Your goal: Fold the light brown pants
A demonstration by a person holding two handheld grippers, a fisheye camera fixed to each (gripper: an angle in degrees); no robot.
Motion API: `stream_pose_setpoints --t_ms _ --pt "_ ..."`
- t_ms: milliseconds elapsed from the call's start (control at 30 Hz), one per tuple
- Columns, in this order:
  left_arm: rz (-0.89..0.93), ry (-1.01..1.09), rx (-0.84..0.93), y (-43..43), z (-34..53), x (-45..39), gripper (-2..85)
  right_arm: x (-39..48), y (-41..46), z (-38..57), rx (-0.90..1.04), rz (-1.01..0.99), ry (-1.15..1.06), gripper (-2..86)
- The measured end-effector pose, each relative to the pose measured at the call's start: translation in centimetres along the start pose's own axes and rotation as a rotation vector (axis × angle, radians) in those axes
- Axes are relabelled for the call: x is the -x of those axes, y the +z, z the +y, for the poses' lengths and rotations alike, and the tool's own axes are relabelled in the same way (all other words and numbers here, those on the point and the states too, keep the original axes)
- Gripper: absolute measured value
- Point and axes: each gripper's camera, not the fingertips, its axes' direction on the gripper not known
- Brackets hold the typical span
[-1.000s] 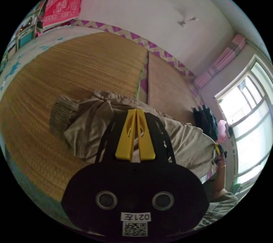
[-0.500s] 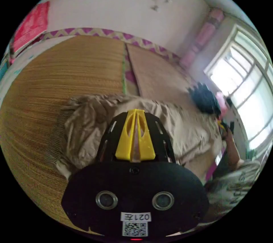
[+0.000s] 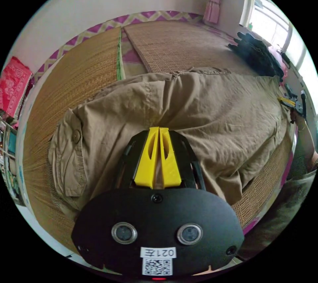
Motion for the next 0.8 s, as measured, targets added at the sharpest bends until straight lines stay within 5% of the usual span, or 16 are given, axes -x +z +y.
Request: stream_pose_setpoints --t_ms 133,333,533,800 --pt "-0.078 0.028 0.013 0.6 0.6 -1.5 -1.0 -2.4 -0.1 0.1 -0.015 -0.087 0.061 1.5" --pt "0.017 -0.147 -0.094 -3.4 3.6 0.0 -1.0 -15.7 -6.4 8.3 -0.215 -0.244 0.543 7.6" --pt "0.14 -0.192 -0.239 -8.1 9.0 -0.8 -1.0 -21.4 -2.4 15.6 -0.052 -0.409 0.692 10.4" --pt "0.209 -0.202 -0.282 -12.3 15.3 -1.6 -1.0 -23.5 -1.2 20.1 -0.12 -0.595 0.956 11.8"
